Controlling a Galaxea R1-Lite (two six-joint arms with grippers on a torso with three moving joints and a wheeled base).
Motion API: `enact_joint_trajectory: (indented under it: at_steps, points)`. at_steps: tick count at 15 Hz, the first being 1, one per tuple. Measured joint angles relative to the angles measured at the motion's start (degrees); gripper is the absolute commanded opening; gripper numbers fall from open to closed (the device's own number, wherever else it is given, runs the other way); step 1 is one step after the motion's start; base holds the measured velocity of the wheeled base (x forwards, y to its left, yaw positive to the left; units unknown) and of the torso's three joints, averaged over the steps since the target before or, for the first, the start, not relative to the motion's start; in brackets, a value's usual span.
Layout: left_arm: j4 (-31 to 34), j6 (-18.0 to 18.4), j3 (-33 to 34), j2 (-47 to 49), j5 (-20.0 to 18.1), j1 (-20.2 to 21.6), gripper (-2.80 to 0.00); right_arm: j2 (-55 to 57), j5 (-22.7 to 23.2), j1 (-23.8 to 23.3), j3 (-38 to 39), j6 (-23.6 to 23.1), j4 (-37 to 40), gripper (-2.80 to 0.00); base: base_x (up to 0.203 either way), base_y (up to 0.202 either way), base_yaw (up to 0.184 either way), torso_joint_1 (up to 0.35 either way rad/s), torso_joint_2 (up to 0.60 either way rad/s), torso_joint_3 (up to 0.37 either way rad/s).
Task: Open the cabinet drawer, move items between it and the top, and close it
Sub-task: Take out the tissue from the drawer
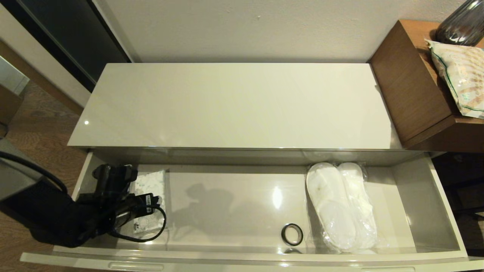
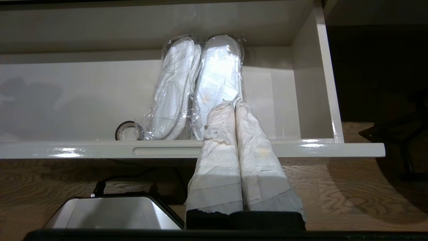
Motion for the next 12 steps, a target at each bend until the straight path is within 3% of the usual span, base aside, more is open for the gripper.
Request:
enact_joint_trajectory:
  at_steps: [7,12]
  points:
    - [-0.05,0.44,-11.55,11.8,1.82,3.38,0.0,0.0,-0.03,0.0,0.0,0.01,-0.02,-2.8,0.0,0.0,0.0,0.0,0.0,0.0]
    - [0.0,0.8,-14.37,15.8,1.78,6.55,0.0,0.0,-0.02,0.0,-0.04,-0.05,-0.02,-2.8,0.0,0.0,0.0,0.0,0.0,0.0]
